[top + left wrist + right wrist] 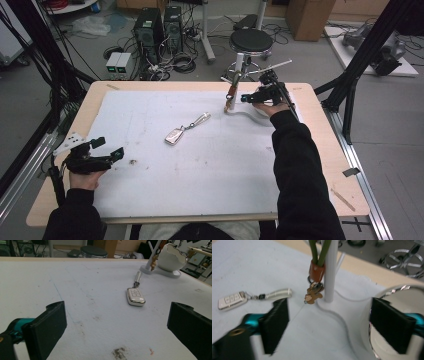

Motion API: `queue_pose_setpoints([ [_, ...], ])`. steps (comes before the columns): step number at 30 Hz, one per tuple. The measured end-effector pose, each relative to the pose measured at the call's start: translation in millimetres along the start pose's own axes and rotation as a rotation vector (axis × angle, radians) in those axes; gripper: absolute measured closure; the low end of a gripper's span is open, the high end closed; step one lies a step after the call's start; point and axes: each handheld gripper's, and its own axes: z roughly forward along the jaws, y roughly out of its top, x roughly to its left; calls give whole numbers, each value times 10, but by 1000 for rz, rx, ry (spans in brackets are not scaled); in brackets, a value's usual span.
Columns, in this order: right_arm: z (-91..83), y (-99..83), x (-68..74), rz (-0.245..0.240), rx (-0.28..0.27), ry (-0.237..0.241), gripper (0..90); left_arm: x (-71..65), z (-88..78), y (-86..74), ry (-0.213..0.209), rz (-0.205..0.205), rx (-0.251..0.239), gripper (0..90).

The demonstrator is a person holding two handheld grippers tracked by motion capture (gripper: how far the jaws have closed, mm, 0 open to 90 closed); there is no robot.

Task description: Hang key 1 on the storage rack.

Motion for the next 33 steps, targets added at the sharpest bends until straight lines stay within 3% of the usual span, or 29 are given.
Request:
queue_pose_setpoints([
  [3, 12, -33, -1, -33, 56, -11, 87, -4, -2, 1, 1, -2, -3, 29],
  [4, 3, -38, 10, -49, 61, -17, 35, -4, -1, 0, 2, -3, -4, 29],
  [10, -61, -52, 46, -72, 65, -45, 6, -3, -3, 0, 2, -3, -3, 29],
  [13, -112, -81, 31, -79, 64, -33, 6, -1, -5, 1, 2, -2, -3, 29],
  [33, -494, -425, -125, -38, 24, -30, 6, -3, -1, 1, 7, 1, 4, 29],
])
